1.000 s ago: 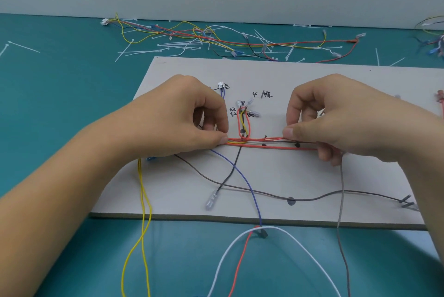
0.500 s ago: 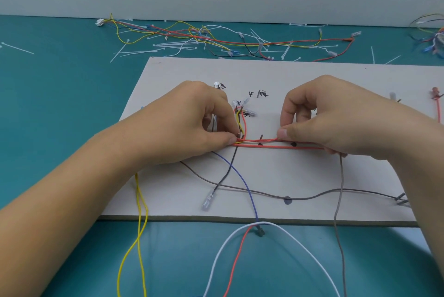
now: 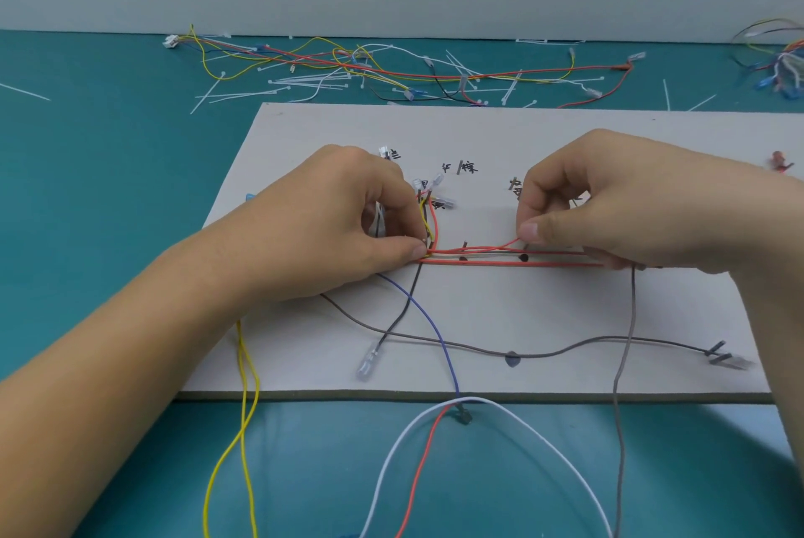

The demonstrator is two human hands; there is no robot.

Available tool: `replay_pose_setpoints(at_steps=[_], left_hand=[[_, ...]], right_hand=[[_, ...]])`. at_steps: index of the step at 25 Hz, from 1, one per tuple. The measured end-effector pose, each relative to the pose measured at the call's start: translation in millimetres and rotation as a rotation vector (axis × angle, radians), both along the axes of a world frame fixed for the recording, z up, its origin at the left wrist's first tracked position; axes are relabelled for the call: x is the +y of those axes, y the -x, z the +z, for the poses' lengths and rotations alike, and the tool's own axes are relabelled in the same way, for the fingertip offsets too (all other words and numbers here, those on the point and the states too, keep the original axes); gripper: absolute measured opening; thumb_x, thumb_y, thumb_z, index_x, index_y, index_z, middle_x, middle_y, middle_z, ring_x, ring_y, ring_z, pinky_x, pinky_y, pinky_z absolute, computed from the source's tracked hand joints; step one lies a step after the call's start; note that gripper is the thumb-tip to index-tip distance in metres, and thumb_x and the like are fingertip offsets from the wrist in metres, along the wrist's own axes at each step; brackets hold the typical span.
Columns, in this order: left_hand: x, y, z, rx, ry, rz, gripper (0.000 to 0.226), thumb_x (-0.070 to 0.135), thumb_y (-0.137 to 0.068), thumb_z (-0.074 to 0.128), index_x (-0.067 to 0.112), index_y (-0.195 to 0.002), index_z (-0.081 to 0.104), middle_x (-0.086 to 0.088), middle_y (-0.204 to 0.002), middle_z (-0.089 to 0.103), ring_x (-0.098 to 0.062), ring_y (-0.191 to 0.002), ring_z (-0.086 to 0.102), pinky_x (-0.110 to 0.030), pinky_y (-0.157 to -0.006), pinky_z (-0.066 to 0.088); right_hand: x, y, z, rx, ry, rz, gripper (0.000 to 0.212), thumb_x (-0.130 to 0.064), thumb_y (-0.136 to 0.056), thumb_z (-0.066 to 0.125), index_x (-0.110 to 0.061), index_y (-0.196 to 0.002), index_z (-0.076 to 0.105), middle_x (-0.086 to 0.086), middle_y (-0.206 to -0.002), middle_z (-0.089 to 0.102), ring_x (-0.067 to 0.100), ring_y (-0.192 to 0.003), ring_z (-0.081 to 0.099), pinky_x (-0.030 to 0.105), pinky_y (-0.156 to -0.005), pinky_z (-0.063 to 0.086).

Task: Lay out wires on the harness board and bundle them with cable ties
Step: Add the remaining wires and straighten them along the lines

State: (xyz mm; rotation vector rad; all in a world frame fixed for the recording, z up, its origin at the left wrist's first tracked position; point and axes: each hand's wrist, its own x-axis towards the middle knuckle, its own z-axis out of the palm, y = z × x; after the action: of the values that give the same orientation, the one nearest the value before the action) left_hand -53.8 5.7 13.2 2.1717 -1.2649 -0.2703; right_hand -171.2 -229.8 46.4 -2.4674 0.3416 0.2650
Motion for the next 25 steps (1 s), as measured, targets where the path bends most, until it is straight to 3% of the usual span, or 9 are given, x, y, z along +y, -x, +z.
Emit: replay_pose_setpoints(at_steps=[3,6,9,12,16,19,22,25], left_hand=[[-2,3,2,-0.024,-0.010,0.007,0.006,0.022,-0.083,0.080,0.026,-0.079,0.079,0.013,-0.075,0.067,0.000,-0.065,0.056,-0.010,-0.061,0.038],[-5,7,3,-0.052,-0.019,0.026,0.008,0.022,-0.082,0.078,0.027,-0.075,0.076,0.011,-0.076,0.068,-0.004,-0.064,0.057,-0.023,-0.065,0.045],[-5,8,3,-0.071,-0.020,0.040,0.009,0.023,-0.081,0.078,0.027,-0.074,0.076,0.010,-0.077,0.069,-0.002,-0.065,0.056,-0.025,-0.066,0.045],[-6,10,3,-0.074,-0.026,0.045,0.007,0.031,-0.080,0.076,0.030,-0.073,0.075,0.012,-0.076,0.068,0.000,-0.065,0.056,-0.027,-0.065,0.046],[-9,14,5,-0.103,-0.033,0.071,0.009,0.037,-0.072,0.065,0.032,-0.072,0.073,0.015,-0.075,0.066,0.002,-0.066,0.057,-0.029,-0.065,0.049],[-8,14,5,-0.120,-0.027,0.014,0.007,0.028,-0.075,0.070,0.032,-0.078,0.074,0.014,-0.078,0.065,0.004,-0.069,0.056,-0.025,-0.064,0.044],[-12,17,8,-0.171,-0.057,0.003,0.017,0.017,-0.078,0.077,0.032,-0.086,0.074,0.013,-0.083,0.063,-0.004,-0.072,0.055,-0.020,-0.067,0.042],[0,24,17,-0.179,-0.046,0.017,0.024,0.011,-0.079,0.077,0.031,-0.093,0.075,0.013,-0.088,0.061,-0.005,-0.075,0.054,-0.011,-0.066,0.037]], right_hand=[[-2,1,2,0.041,0.014,0.028,0.009,-0.029,-0.091,0.071,-0.026,-0.083,0.075,0.001,-0.061,0.064,0.010,-0.040,0.049,0.027,-0.047,0.042],[-6,3,4,0.032,-0.036,0.037,0.012,-0.021,-0.092,0.070,-0.026,-0.082,0.076,0.003,-0.059,0.063,0.011,-0.041,0.048,0.026,-0.044,0.040],[-12,6,6,0.074,-0.098,0.035,0.025,-0.009,-0.095,0.066,-0.025,-0.082,0.079,0.004,-0.055,0.060,0.012,-0.042,0.044,0.022,-0.038,0.035],[-15,8,9,0.128,-0.110,0.060,0.036,0.001,-0.094,0.061,-0.028,-0.085,0.080,0.003,-0.066,0.074,0.013,-0.041,0.045,0.021,-0.037,0.036],[-19,5,14,0.189,0.022,0.107,0.023,-0.009,-0.093,0.067,-0.025,-0.080,0.077,0.005,-0.071,0.076,0.011,-0.040,0.049,0.021,-0.038,0.039],[-20,4,10,0.152,0.023,0.084,0.021,-0.014,-0.095,0.068,-0.025,-0.079,0.075,0.005,-0.066,0.075,0.009,-0.044,0.047,0.021,-0.043,0.038],[-21,7,3,0.069,0.094,0.094,0.017,-0.022,-0.094,0.069,-0.033,-0.082,0.075,-0.001,-0.065,0.074,0.002,-0.048,0.052,0.025,-0.057,0.039],[-22,13,0,0.032,0.041,0.091,0.015,-0.023,-0.094,0.069,-0.035,-0.086,0.075,-0.001,-0.065,0.074,0.004,-0.051,0.054,0.026,-0.059,0.040]])
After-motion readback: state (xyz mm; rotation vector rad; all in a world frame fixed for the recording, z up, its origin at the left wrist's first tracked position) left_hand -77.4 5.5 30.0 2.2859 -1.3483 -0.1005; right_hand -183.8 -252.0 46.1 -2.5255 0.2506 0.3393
